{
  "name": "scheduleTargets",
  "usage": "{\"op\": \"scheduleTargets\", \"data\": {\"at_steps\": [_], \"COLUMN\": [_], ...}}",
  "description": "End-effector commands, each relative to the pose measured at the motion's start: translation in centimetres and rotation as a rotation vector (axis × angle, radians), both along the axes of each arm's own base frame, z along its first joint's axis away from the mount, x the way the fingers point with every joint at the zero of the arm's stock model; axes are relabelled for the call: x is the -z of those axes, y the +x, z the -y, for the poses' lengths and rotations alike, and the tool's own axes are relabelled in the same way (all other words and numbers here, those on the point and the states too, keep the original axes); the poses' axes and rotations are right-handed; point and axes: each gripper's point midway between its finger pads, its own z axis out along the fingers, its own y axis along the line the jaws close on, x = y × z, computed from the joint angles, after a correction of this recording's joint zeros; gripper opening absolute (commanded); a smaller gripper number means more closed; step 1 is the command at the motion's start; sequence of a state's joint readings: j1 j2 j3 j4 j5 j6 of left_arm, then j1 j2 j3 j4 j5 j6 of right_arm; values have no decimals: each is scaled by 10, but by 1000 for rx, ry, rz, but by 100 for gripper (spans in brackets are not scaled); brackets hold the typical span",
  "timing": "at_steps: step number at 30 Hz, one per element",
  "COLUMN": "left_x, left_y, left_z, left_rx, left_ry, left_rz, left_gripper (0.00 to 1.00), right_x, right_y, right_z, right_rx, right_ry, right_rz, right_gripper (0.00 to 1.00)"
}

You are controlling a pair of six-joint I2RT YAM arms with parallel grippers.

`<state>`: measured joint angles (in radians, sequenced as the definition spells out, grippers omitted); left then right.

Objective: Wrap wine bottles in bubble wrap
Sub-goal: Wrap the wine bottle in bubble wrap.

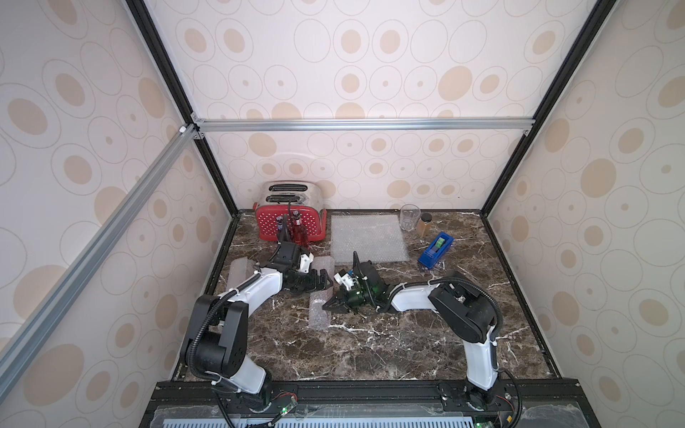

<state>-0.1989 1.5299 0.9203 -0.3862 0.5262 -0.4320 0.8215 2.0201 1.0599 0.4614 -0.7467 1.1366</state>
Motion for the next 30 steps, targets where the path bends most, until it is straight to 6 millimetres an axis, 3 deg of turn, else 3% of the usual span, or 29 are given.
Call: {"op": "scheduleTargets", "data": {"at_steps": [1,7,16,23,25,30], "left_x": [-13,-3,32,47,49,48], "left_y": [5,3,7,1,-1,-1], "left_z": [-9,-14,-17,-25,-26,-27], "left_rx": [-29,-36,-54,-66,-66,-64], "left_ry": [-21,-3,37,87,90,97], "left_rz": [30,22,-90,-113,-115,-102], "left_gripper": [91,82,76,68,67,66], "right_x": [22,22,22,18,14,-7], "right_y": [2,1,2,4,5,8], "right_z": [6,6,5,4,3,9], "right_rx": [28,26,28,29,31,48], "right_ry": [-47,-43,-43,-35,-29,-12], "right_rz": [-51,-51,-51,-47,-43,-25], "right_gripper": [0,0,0,2,7,37]}}
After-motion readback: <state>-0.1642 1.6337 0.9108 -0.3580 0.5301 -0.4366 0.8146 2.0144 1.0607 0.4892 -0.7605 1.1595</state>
